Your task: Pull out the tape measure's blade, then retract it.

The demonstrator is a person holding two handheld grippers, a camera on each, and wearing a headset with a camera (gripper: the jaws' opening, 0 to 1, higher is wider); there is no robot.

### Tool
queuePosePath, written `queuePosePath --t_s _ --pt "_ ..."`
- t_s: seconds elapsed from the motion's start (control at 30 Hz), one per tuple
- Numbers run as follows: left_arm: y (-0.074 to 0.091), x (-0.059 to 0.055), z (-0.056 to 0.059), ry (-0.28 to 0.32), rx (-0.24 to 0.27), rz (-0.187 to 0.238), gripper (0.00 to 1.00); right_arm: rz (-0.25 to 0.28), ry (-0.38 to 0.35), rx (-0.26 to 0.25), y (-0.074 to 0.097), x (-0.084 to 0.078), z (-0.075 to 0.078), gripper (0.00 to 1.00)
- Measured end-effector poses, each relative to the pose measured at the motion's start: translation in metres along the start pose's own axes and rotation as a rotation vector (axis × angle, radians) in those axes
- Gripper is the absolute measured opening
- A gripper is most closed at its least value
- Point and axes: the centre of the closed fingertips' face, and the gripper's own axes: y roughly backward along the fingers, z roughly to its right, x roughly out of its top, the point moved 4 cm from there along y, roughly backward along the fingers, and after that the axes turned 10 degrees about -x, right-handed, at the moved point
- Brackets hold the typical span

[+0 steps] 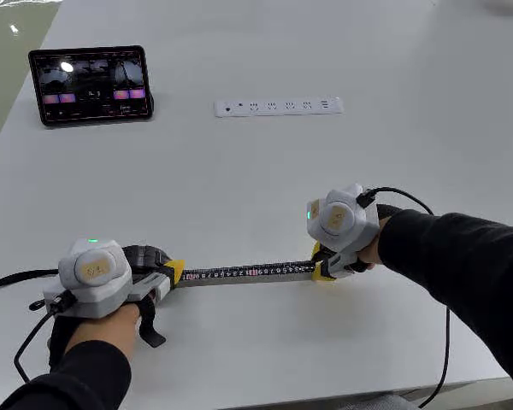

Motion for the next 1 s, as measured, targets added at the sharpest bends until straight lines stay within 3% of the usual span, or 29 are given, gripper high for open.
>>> queuePosePath --t_s 1.0 --pt "-0.0003 -0.0013 -0.0010 0.003 -0.001 -0.006 0.65 -0.013 -0.024 -0.003 -0.0027 0.0096 -0.0004 0.11"
